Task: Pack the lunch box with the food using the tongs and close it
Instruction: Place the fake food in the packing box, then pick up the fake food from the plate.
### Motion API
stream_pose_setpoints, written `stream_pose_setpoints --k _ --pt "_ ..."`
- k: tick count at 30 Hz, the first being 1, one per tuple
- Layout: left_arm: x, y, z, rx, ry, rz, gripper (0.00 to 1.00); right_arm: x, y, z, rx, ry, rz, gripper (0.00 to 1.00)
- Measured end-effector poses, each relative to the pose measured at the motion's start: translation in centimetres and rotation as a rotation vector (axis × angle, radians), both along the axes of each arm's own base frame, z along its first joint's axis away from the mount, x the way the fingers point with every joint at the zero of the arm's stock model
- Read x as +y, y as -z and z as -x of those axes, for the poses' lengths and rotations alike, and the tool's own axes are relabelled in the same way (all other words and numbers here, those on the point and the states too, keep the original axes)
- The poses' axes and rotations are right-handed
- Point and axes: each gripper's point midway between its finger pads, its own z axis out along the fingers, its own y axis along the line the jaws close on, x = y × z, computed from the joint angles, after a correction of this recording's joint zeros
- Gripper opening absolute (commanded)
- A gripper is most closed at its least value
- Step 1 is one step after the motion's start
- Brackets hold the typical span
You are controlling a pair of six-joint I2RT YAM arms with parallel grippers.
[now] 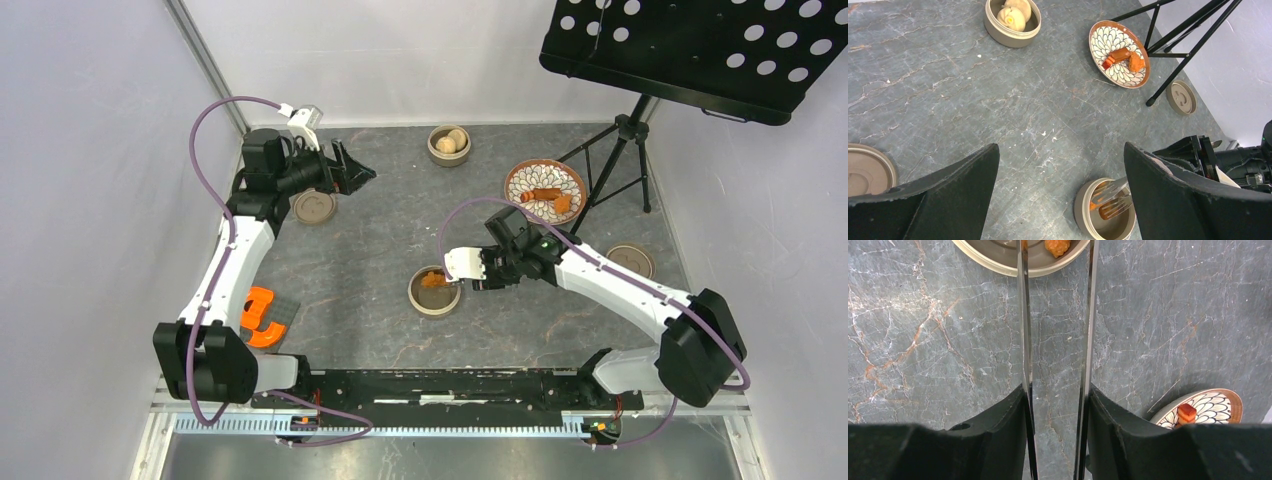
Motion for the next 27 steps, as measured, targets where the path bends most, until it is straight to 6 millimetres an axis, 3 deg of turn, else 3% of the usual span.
stream_pose_setpoints --k 8,18,22,27 --pt "0.0 0.0 0.0 0.0 0.0 0.0 1.0 0.4 -0.8 0.3 -0.003 -0.013 -0.036 0.51" --pt "0.0 0.0 0.0 0.0 0.001 0.0 1.0 1.1 -4.6 0.4 -0.035 0.011 -0.14 0.51" --pt "0.0 0.0 0.0 0.001 0.001 0.0 1.0 0.5 -6.2 -1.4 -0.044 0.137 -0.186 0.51" --pt "0.0 0.2 -0.3 -0.001 0.001 0.001 1.0 -2.9 -9.1 -5.8 -0.119 0.44 -0.252 0.49"
